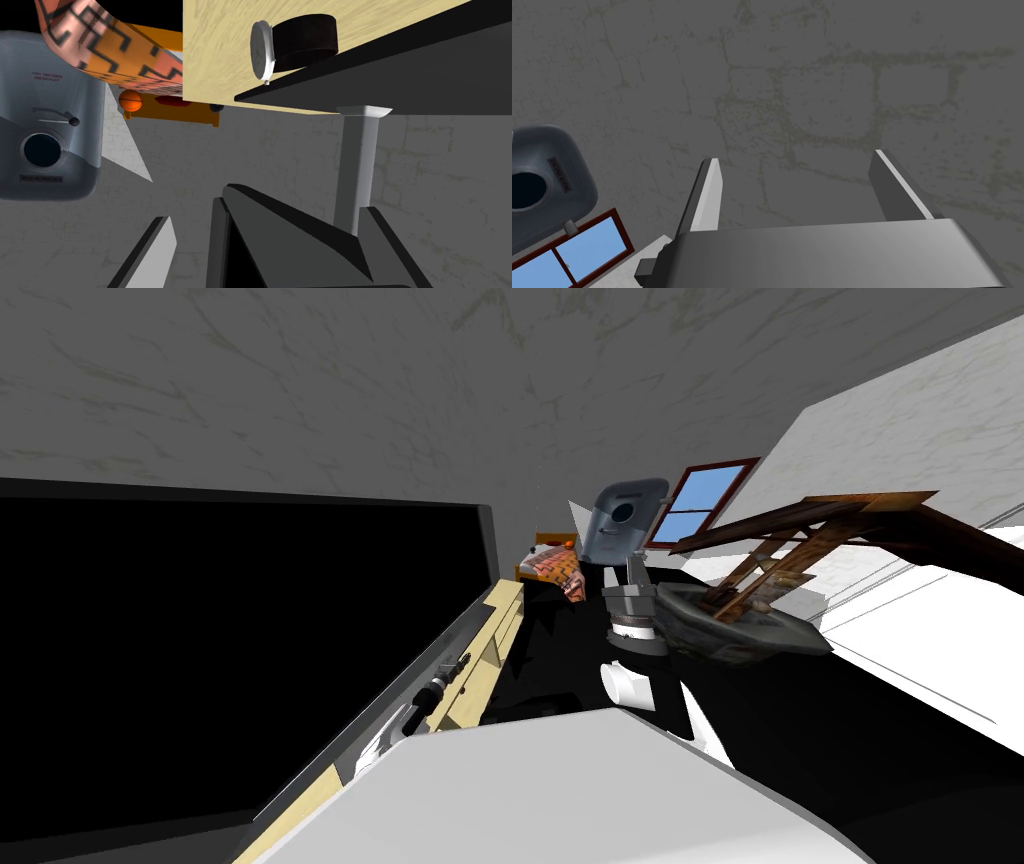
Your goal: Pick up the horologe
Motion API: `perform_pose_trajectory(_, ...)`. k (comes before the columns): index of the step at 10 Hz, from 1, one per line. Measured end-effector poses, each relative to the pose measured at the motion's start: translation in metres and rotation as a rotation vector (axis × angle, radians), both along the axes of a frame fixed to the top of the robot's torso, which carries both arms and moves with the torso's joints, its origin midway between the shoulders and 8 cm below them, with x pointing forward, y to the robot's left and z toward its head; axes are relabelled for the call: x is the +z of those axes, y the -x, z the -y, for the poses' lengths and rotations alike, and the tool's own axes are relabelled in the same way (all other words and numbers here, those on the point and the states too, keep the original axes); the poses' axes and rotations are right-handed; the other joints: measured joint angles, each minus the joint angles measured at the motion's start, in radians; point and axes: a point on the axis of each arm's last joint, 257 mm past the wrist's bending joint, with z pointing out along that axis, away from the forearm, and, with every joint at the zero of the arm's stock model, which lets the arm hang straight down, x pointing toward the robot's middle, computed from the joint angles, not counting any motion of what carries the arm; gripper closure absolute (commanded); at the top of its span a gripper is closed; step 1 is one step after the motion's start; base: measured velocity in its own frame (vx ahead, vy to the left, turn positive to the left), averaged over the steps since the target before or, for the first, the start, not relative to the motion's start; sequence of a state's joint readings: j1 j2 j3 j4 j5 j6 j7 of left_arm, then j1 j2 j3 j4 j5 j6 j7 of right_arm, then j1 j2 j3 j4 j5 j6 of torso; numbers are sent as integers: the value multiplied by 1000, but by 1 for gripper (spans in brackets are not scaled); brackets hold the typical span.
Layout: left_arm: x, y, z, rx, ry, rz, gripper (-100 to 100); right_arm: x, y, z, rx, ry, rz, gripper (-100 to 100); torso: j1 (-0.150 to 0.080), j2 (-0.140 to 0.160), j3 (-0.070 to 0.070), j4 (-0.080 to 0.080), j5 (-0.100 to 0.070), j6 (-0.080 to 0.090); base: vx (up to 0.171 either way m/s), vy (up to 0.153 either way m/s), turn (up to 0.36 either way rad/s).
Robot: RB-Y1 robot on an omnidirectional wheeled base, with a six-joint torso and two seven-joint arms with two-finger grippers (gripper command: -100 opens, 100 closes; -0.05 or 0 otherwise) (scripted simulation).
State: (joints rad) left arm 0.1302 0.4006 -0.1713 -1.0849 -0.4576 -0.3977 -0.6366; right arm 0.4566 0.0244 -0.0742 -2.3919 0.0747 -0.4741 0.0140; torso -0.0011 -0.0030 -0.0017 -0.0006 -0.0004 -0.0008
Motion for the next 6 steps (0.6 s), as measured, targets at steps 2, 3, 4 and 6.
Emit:
perform_pose_trajectory(2,-26,19,-14,-14,-59,-67,-100,0,0,0,0,0,0,0,0,-1,0,0,0,0,57,-14,-78)
perform_pose_trajectory(3,-37,28,-18,-21,-84,-96,-100,0,0,0,0,0,0,0,0,0,0,0,0,0,32,-4,-18)
perform_pose_trajectory(4,-43,32,-23,-22,-96,-111,-100,0,0,0,0,0,0,0,1,1,0,0,0,0,24,0,-38)
perform_pose_trajectory(6,-56,44,-27,-32,-124,-145,-100,0,0,0,0,0,0,0,1,1,1,0,0,0,35,-2,-47)
